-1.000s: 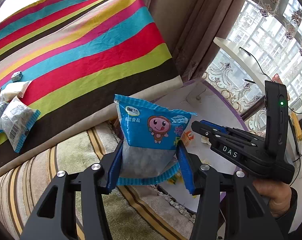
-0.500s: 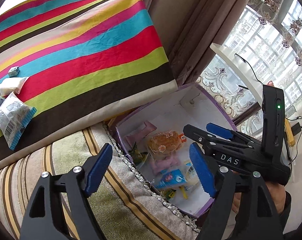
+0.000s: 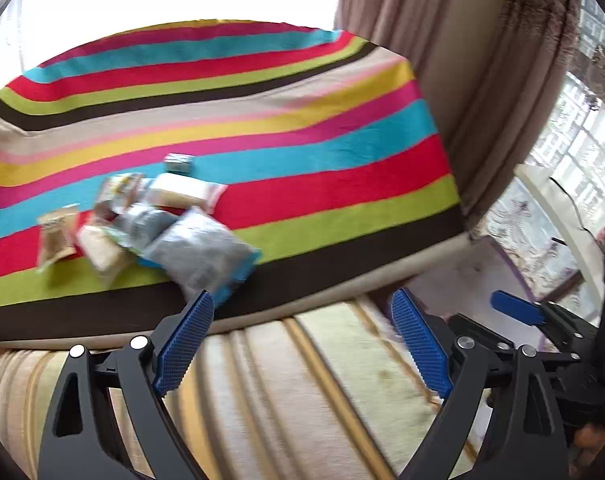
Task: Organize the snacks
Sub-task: 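Move both open tools back to the snack pile, then grasp the white printed pastry packet with the left tool while the right tool grasps the clear blue-trimmed bag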
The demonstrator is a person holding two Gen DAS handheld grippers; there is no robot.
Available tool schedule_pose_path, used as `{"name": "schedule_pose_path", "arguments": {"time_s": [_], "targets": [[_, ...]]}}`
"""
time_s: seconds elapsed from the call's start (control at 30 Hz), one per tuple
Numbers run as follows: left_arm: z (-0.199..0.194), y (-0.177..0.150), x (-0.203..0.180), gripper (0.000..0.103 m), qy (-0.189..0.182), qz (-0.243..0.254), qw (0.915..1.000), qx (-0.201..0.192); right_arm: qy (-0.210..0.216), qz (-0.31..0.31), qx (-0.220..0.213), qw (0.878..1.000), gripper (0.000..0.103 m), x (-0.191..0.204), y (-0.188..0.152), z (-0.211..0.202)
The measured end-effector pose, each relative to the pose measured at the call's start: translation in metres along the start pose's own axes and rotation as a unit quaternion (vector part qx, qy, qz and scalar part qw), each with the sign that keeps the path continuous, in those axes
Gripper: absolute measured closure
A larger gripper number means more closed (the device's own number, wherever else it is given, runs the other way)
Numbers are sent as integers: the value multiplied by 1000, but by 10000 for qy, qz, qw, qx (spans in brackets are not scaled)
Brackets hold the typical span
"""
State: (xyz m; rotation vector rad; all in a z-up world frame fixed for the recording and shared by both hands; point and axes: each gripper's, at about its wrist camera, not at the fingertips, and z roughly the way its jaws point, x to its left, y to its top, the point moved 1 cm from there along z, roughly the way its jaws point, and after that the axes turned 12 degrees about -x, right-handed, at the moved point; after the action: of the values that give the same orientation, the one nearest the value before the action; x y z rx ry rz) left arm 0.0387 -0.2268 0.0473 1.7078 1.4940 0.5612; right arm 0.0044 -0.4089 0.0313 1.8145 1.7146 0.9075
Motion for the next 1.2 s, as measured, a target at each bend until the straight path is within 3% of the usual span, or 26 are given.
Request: {"name": "schedule_pose_path", "arguments": {"time_s": [0.17, 0.27, 0.4, 0.57, 0.7, 0.8, 0.87, 1.2], "targets": [[-13, 4, 55, 15, 1355, -152, 9905, -198, -31, -384, -55, 9992, 15, 51, 12, 6], [-22, 9, 87, 15, 1737, -242, 9840, -298, -126, -653, -131, 9977, 11, 80, 17, 8], [-28, 14, 123, 15, 1905, -266, 9809, -291, -321, -1280, -163, 9911, 9, 119, 17, 13], [-29, 15, 163, 15, 2166, -489, 9742, -404, -537, -1413, -67, 9885, 7, 142, 15, 32], [-25, 17, 194, 15, 2237, -619, 9724, -236, -222, -1210, -11, 9924, 7, 148, 18, 51], [-27, 12, 220, 11, 1972, -1246, 9718, -333, 4, -1189, -16, 9929, 7, 157, 22, 63], [-25, 10, 233, 11, 2025, -1461, 9677, -338, 142, -1243, -8, 9921, 7, 165, 24, 69], [10, 19, 243, 11, 2296, -1271, 9648, -157, 344, -1755, 6, 9839, 7, 194, 29, 97]]}}
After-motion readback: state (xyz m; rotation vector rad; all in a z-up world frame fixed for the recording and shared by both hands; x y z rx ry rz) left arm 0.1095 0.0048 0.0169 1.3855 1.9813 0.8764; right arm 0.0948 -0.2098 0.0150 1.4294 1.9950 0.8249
